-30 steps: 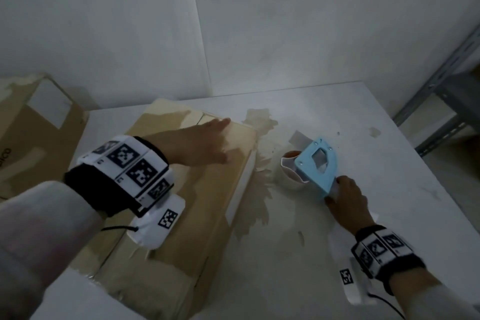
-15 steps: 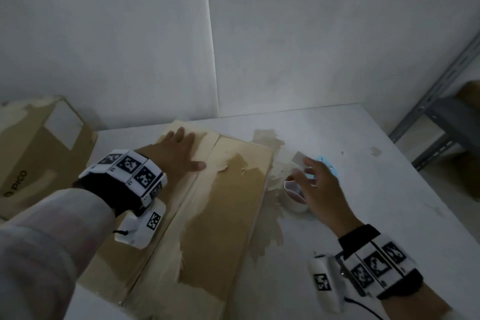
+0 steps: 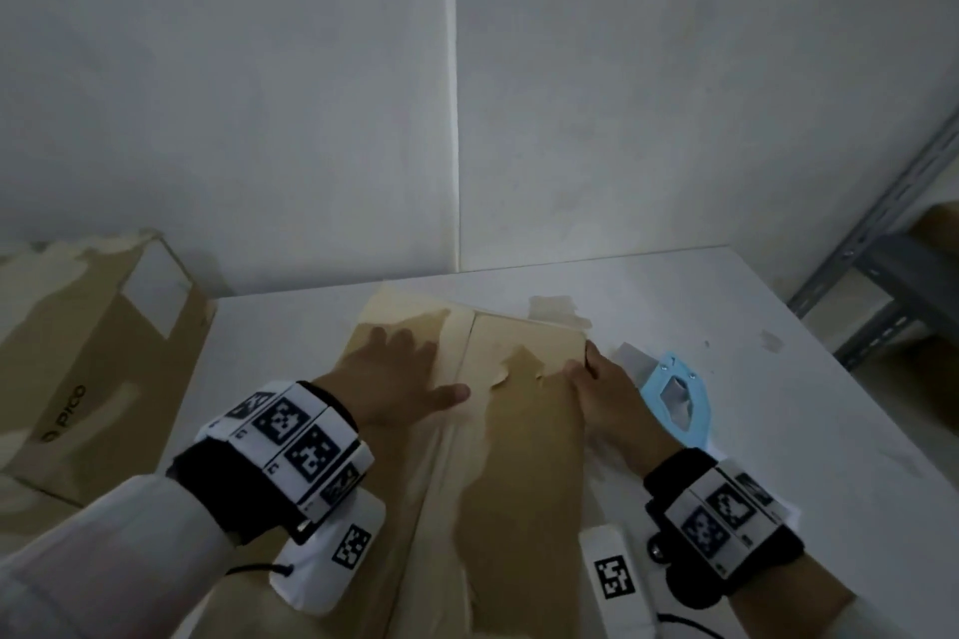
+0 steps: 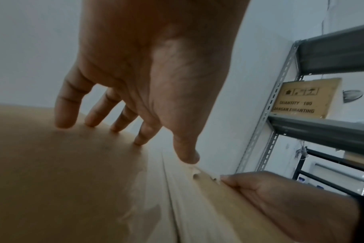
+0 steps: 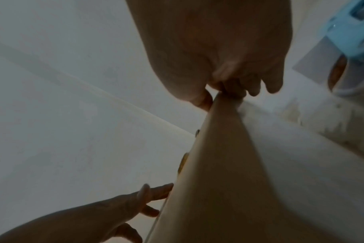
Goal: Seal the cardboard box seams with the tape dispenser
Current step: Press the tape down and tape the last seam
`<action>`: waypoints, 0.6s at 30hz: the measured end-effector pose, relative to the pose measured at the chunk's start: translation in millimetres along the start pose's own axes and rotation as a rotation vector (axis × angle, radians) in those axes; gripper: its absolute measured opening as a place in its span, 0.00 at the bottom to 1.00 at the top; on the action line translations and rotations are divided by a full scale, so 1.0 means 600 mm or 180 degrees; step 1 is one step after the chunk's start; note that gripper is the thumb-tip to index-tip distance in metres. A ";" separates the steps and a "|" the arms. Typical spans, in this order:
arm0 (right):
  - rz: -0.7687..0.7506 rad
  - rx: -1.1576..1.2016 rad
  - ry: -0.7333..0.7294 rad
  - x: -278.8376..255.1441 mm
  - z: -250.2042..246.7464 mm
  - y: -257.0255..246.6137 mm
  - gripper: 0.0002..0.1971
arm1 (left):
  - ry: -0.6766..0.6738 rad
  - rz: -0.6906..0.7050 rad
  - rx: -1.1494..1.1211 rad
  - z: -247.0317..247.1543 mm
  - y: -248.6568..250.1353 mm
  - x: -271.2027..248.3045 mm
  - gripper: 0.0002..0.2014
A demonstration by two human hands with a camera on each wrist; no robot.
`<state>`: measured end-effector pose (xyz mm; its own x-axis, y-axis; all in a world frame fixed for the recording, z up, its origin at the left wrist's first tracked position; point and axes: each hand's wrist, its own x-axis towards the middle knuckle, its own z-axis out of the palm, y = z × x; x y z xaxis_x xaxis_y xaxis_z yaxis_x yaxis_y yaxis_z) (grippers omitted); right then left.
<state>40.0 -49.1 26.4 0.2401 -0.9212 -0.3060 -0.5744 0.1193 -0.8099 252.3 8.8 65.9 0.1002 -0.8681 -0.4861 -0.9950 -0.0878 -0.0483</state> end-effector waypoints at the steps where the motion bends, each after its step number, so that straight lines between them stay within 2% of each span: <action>1: -0.0028 -0.0041 -0.0079 0.007 -0.005 0.002 0.19 | -0.0045 0.0020 0.0038 -0.003 -0.001 -0.002 0.40; 7: -0.0012 -0.0009 -0.0545 0.013 -0.038 -0.024 0.11 | -0.0168 0.0226 0.0153 -0.029 -0.001 -0.033 0.34; 9: 0.0004 -0.0269 -0.0556 0.010 -0.051 -0.032 0.14 | -0.0158 0.0268 -0.0089 -0.048 -0.015 -0.021 0.31; 11: 0.0030 -0.0519 -0.0605 0.011 -0.056 -0.032 0.16 | 0.0063 0.0357 -0.0335 -0.060 -0.037 0.006 0.31; 12: 0.0095 -0.0743 -0.0728 0.010 -0.059 -0.032 0.21 | 0.0141 0.0352 -0.0384 -0.060 -0.047 0.019 0.33; 14: 0.0266 -0.1280 -0.1064 0.006 -0.062 -0.032 0.38 | 0.0144 0.0295 -0.0328 -0.054 -0.057 0.039 0.36; 15: 0.0315 -0.1440 -0.1138 0.003 -0.064 -0.036 0.42 | 0.0100 0.0297 -0.0284 -0.050 -0.059 0.047 0.37; 18: 0.0183 -0.1673 -0.0756 0.011 -0.069 -0.047 0.31 | 0.0044 0.0354 -0.0284 -0.052 -0.058 0.055 0.37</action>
<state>25.4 -73.7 68.2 0.3312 -0.8031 -0.4953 -0.8887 -0.0891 -0.4498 290.5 -31.9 79.0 -0.0101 -0.8815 -0.4721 -0.9960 -0.0333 0.0834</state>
